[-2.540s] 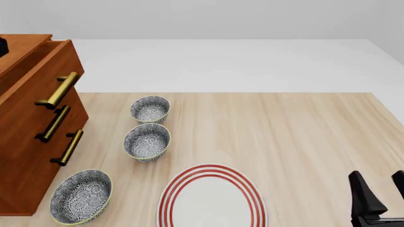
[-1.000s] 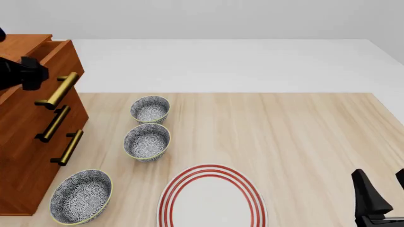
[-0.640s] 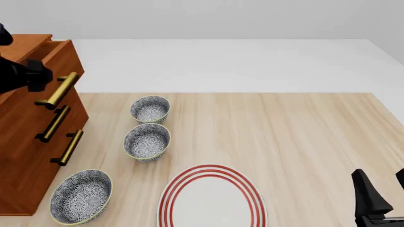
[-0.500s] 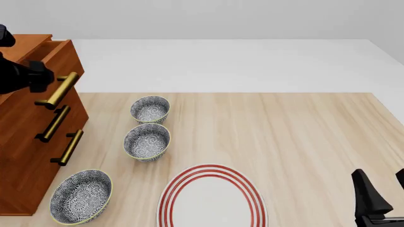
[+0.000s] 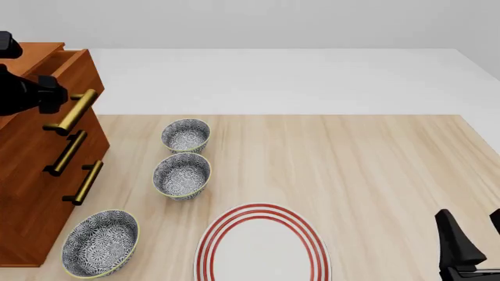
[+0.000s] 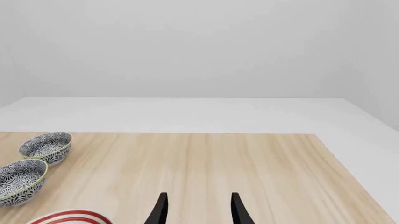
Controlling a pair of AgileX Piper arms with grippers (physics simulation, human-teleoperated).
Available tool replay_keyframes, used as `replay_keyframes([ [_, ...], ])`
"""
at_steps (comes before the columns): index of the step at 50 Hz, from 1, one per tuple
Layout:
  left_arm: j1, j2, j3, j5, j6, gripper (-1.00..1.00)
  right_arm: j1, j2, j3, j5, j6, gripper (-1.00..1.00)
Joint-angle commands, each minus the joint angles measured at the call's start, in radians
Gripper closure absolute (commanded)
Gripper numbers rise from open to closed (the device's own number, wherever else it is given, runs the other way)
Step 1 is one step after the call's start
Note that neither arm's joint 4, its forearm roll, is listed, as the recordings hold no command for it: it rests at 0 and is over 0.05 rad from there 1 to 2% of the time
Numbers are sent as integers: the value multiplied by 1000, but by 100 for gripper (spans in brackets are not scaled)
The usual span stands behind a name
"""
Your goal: Open the top drawer of the cabinet.
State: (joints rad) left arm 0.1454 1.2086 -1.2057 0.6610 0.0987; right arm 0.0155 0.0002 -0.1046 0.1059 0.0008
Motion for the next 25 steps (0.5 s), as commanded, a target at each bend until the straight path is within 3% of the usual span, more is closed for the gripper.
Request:
replay_keyframes([
  [1,5,14,-10,3,1,-100,0,0,0,0,0,-100],
  [25,15,58,-4,-23,1,-100,0,0,0,0,0,-100],
])
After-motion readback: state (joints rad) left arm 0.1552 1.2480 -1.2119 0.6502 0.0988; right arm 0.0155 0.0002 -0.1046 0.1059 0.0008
